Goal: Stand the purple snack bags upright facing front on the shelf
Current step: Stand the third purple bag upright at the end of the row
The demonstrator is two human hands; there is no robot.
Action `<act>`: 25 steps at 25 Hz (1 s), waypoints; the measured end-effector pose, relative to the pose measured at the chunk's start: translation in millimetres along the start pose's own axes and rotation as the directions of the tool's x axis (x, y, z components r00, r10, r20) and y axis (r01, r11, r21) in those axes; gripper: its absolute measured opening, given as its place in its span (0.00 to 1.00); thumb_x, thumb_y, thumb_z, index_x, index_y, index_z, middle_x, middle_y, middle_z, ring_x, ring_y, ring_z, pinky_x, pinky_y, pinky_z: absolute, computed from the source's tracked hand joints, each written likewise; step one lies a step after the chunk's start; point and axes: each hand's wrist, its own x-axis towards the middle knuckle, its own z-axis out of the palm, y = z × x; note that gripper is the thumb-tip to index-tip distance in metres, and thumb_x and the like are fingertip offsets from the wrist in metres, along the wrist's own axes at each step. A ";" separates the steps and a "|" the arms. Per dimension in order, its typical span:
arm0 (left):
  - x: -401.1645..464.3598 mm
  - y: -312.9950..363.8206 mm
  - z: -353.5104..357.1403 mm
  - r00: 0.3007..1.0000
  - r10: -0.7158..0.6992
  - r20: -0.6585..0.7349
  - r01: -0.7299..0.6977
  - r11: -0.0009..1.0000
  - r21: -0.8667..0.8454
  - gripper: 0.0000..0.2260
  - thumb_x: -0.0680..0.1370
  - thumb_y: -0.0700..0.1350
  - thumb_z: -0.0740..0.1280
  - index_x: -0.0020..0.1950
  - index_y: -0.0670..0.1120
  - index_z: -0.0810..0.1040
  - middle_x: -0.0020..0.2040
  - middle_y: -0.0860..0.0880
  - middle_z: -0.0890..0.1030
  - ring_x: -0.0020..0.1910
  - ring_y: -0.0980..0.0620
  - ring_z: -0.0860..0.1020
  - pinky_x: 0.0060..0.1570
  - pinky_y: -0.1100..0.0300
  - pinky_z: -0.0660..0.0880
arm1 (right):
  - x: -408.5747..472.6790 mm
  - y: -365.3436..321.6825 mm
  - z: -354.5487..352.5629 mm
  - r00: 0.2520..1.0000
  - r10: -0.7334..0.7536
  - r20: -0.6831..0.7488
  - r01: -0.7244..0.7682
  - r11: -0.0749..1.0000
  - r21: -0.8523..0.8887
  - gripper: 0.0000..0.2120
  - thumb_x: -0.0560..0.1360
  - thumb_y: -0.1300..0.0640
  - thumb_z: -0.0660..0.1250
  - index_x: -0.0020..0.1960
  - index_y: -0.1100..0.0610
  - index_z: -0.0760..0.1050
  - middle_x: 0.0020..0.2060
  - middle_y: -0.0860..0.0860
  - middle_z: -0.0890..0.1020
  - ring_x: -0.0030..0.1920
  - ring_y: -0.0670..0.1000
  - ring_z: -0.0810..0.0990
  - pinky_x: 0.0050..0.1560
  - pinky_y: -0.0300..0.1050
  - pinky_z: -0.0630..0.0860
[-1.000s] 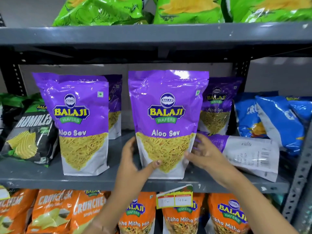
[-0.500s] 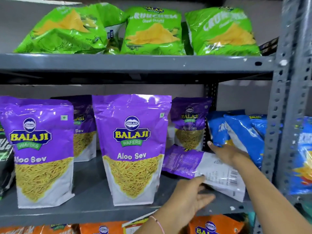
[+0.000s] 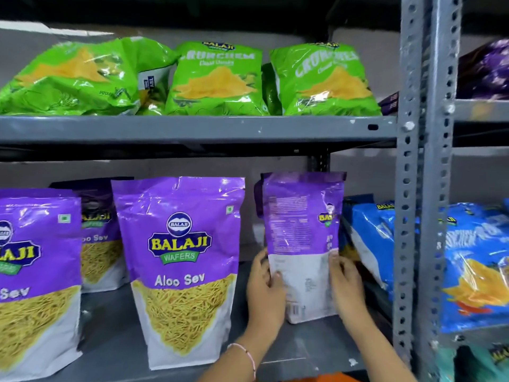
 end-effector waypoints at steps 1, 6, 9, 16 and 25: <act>4.0 -5.0 -3.2 1.000 0.001 -0.031 0.000 0.999 0.045 0.21 0.77 0.24 0.62 0.61 0.47 0.73 0.54 0.46 0.84 0.51 0.51 0.83 0.55 0.62 0.78 | 2.6 5.7 0.4 0.999 0.017 0.042 -0.019 0.999 0.046 0.17 0.83 0.50 0.60 0.54 0.63 0.78 0.45 0.56 0.84 0.47 0.54 0.79 0.45 0.47 0.74; 10.8 -28.6 -11.1 0.994 0.017 -0.107 0.016 0.955 0.296 0.14 0.76 0.33 0.71 0.41 0.51 0.74 0.33 0.50 0.77 0.29 0.53 0.74 0.30 0.70 0.72 | 7.3 24.5 -0.8 0.984 0.124 0.130 -0.150 0.964 0.217 0.15 0.84 0.50 0.59 0.56 0.59 0.79 0.51 0.55 0.86 0.51 0.54 0.82 0.52 0.50 0.78; 11.4 -28.8 -8.5 0.995 -0.049 -0.089 0.073 0.952 0.296 0.05 0.78 0.36 0.68 0.45 0.45 0.77 0.34 0.47 0.79 0.25 0.59 0.74 0.30 0.63 0.77 | 16.0 29.2 -8.9 0.978 0.183 0.105 -0.203 0.948 0.245 0.20 0.84 0.46 0.55 0.55 0.57 0.80 0.53 0.53 0.85 0.55 0.55 0.81 0.61 0.56 0.75; 3.4 -22.2 -6.3 0.986 -0.166 0.027 0.153 0.954 0.256 0.16 0.73 0.54 0.75 0.54 0.48 0.76 0.49 0.48 0.84 0.42 0.57 0.82 0.40 0.70 0.75 | 6.7 23.0 -14.9 0.966 0.170 0.194 -0.211 0.953 0.216 0.07 0.78 0.68 0.67 0.51 0.57 0.74 0.43 0.56 0.84 0.21 0.46 0.80 0.24 0.36 0.77; 28.0 -33.1 -17.3 0.914 -0.404 -0.020 0.399 0.909 -0.121 0.05 0.80 0.35 0.66 0.53 0.38 0.81 0.50 0.39 0.84 0.43 0.46 0.81 0.44 0.57 0.76 | 5.8 25.2 -11.7 0.939 0.046 0.340 -0.051 0.999 0.007 0.58 0.58 0.67 0.85 0.79 0.50 0.58 0.68 0.48 0.68 0.66 0.51 0.71 0.66 0.53 0.73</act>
